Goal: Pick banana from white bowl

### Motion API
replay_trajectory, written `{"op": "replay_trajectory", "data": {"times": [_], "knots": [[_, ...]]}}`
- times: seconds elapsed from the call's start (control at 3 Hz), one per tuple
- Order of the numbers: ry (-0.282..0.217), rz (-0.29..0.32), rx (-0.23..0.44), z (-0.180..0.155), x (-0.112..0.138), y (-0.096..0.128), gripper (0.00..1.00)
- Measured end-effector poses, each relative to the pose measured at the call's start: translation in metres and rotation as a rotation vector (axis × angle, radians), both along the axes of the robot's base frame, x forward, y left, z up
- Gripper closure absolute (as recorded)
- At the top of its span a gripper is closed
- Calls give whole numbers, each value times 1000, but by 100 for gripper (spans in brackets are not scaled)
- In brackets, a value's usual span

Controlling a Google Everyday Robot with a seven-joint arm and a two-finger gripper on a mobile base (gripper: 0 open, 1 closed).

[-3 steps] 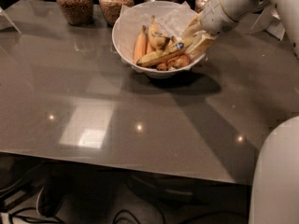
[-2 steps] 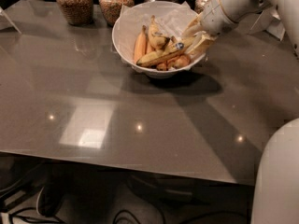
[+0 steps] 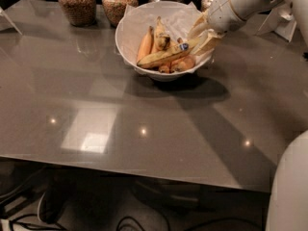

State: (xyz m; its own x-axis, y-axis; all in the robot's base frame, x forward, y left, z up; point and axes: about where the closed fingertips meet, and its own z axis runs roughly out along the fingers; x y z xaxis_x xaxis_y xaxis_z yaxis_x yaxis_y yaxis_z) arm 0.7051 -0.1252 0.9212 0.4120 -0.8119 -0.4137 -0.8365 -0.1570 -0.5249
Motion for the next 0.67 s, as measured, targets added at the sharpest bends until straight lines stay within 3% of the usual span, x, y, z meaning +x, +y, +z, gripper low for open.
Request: {"op": "replay_trajectory", "data": {"times": [0.67], "knots": [[22, -4, 65, 40, -30, -24, 100]]}}
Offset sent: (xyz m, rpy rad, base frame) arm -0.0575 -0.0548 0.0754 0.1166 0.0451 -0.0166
